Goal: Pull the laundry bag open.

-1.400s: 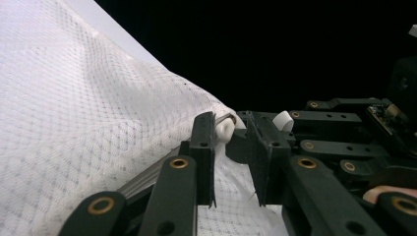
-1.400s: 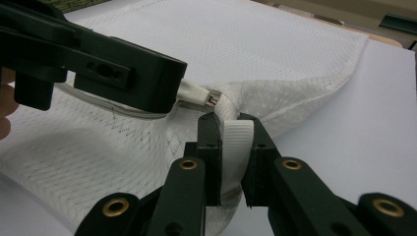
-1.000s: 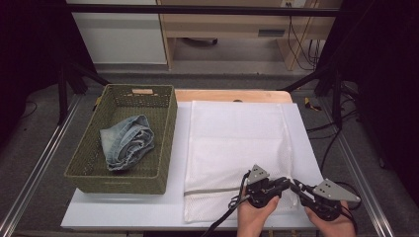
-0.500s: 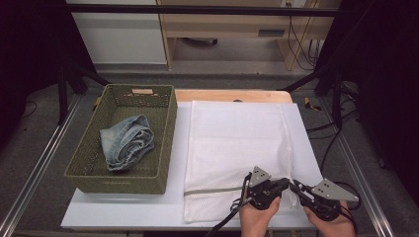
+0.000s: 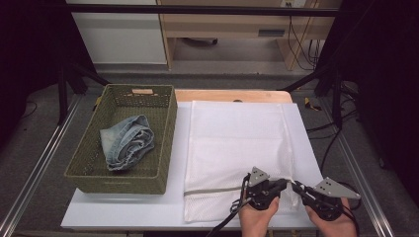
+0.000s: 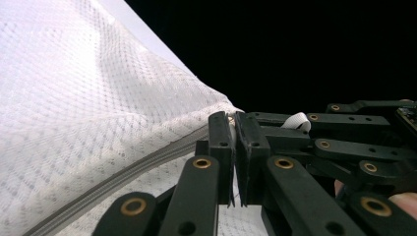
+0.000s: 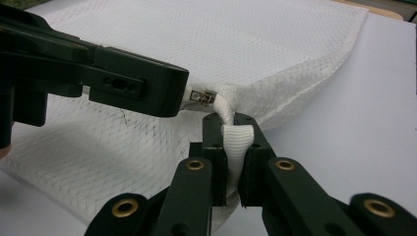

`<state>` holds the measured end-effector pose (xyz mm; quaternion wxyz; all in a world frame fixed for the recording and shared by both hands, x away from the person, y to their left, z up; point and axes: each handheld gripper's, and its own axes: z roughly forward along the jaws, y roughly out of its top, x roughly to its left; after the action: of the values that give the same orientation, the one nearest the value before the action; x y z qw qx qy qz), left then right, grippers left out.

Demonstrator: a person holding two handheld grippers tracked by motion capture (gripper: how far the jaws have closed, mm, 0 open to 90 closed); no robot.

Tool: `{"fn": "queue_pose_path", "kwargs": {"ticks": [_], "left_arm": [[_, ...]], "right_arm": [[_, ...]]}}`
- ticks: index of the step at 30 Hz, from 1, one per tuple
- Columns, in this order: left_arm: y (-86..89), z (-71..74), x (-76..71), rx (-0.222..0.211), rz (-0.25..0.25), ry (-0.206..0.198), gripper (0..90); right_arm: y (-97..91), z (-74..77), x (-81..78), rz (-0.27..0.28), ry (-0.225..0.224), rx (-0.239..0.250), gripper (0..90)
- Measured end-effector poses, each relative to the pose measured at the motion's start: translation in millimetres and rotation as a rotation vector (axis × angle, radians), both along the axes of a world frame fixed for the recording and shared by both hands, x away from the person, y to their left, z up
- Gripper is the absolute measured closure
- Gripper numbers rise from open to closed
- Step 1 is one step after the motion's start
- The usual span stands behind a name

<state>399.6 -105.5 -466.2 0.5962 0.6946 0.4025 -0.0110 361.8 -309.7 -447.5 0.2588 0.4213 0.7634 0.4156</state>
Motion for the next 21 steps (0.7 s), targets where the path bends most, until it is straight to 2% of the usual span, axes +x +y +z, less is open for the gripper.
{"fn": "queue_pose_path", "kwargs": {"ticks": [2, 3, 4, 9, 21], "left_arm": [[3.0, -1.9, 1.6, 0.023, 0.011, 0.011, 87.1], [3.0, -1.9, 1.6, 0.023, 0.011, 0.011, 87.0], [6.4, -4.1, 2.8, 0.018, 0.020, 0.028, 87.0], [8.6, -6.0, 1.0, 0.027, 0.014, 0.024, 87.0], [9.1, -4.4, 1.3, 0.037, 0.008, 0.018, 87.0]], "right_arm": [[-0.2, 0.7, -0.3, -0.008, -0.005, -0.017, 84.9], [-0.2, 0.7, -0.3, -0.008, -0.005, -0.017, 84.9], [-3.0, 0.9, -0.7, -0.022, -0.001, -0.006, 84.9], [-4.9, -2.2, 0.3, -0.015, 0.022, -0.005, 84.8], [-4.4, -2.1, 0.1, -0.019, 0.033, -0.005, 83.4]]}}
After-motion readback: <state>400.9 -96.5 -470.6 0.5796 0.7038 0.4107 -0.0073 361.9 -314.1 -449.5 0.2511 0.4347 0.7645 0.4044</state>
